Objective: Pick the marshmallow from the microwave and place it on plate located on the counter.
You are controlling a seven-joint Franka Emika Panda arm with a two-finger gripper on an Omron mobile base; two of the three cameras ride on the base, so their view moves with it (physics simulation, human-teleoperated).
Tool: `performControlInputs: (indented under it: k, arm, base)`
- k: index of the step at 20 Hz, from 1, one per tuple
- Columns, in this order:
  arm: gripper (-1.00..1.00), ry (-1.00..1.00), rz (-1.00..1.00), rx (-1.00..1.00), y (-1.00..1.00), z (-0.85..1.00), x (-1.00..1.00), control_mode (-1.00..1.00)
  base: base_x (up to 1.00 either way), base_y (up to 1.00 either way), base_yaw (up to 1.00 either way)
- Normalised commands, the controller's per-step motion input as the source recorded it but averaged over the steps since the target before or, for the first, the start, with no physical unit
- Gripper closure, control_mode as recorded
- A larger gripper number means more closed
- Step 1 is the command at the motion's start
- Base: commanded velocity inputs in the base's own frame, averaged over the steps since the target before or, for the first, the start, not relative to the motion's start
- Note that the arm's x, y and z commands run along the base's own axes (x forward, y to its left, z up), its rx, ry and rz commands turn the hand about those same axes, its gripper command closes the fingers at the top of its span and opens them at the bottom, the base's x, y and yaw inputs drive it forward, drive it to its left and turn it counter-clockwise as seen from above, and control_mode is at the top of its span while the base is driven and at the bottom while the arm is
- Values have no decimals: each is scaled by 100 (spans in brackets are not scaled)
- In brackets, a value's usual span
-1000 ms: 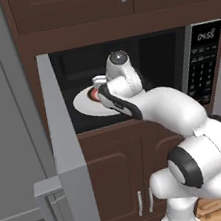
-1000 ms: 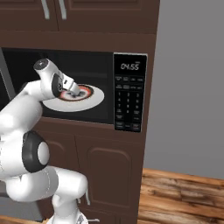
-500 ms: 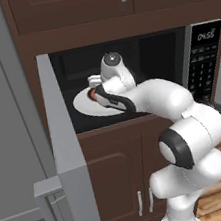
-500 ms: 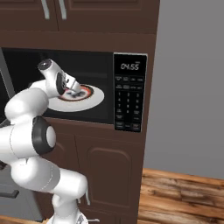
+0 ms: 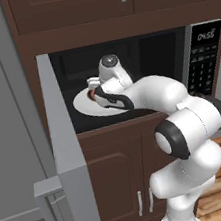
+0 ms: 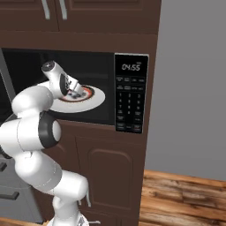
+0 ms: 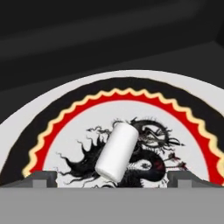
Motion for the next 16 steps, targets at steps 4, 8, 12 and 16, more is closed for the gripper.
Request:
performControlInputs:
  k: [4, 8, 12, 16]
  arm:
    - [-100, 0, 0, 0, 0, -21, 3, -100]
    - [-100, 0, 0, 0, -1, -5, 16, -100]
    - [-100, 0, 0, 1, -16, 0, 18, -100]
    - [-100, 0, 0, 1, -20, 0, 8, -100]
  base:
    - [0, 0, 0]
    - [0, 0, 0]
    - [0, 0, 0]
    - [0, 0, 0]
